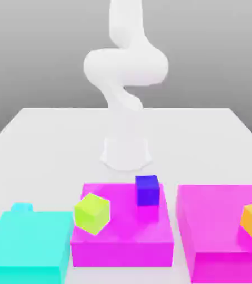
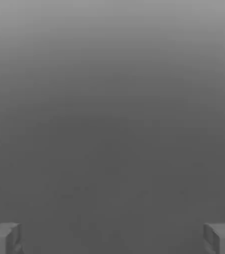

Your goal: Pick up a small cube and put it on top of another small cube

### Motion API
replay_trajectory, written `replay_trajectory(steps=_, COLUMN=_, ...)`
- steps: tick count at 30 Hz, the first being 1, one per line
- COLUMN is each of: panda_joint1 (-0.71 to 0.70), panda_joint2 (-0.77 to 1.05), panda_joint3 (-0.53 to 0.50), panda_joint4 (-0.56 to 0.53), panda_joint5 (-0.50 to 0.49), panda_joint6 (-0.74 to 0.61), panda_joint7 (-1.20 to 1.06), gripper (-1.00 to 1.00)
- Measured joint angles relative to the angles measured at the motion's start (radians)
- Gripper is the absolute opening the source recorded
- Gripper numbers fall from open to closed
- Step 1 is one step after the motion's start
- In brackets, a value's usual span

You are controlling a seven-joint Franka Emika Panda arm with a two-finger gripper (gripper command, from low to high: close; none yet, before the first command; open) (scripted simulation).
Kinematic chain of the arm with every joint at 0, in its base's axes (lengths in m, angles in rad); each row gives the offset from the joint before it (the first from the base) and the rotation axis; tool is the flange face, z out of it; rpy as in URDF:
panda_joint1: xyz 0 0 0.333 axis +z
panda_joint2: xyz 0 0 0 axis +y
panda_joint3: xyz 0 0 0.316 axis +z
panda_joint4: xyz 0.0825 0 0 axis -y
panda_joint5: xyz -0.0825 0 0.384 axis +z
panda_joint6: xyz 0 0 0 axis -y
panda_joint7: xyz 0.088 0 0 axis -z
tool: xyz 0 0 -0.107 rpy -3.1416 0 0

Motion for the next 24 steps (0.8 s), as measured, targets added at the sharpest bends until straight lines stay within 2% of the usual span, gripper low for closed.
replay_trajectory(steps=12, panda_joint1=0.067, panda_joint2=0.441, panda_joint3=-0.348, panda_joint4=-0.158, panda_joint5=0.19, panda_joint6=0.208, panda_joint7=-0.432, gripper=0.0)
replay_trajectory(steps=19, panda_joint1=0.002, panda_joint2=0.696, panda_joint3=-0.46, panda_joint4=-0.248, panda_joint5=0.297, panda_joint6=0.327, panda_joint7=-0.679, gripper=0.0)
replay_trajectory(steps=24, panda_joint1=-0.073, panda_joint2=0.848, panda_joint3=-0.507, panda_joint4=-0.319, panda_joint5=0.267, panda_joint6=0.427, panda_joint7=-0.78, gripper=0.0)
